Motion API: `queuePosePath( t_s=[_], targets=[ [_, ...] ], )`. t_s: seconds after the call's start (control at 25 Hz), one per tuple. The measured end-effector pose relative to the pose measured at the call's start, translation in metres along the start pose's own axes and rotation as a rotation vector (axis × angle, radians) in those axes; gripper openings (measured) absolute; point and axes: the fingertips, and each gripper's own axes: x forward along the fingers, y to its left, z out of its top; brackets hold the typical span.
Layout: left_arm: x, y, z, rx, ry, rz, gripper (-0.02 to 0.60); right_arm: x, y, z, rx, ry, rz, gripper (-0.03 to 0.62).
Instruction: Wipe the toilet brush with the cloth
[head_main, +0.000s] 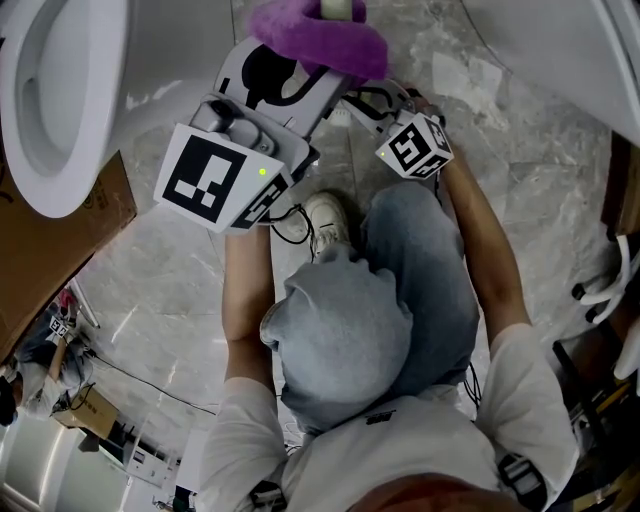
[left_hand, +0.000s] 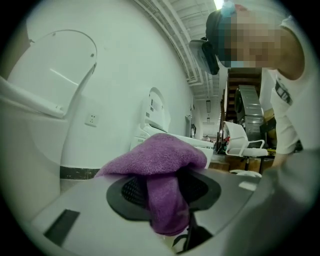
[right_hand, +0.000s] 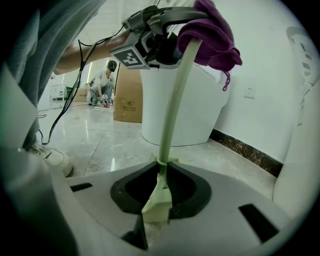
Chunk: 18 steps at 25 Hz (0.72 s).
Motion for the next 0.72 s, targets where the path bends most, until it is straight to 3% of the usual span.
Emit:
queuePosePath(
  t_s=[0.72],
  targets=[
    [-0.011, -0.006, -0.105, 0.011, 0.149, 0.007, 0.115, 0.001, -0.001, 0.0, 0.003, 0.006, -0.003, 0.057]
  ],
)
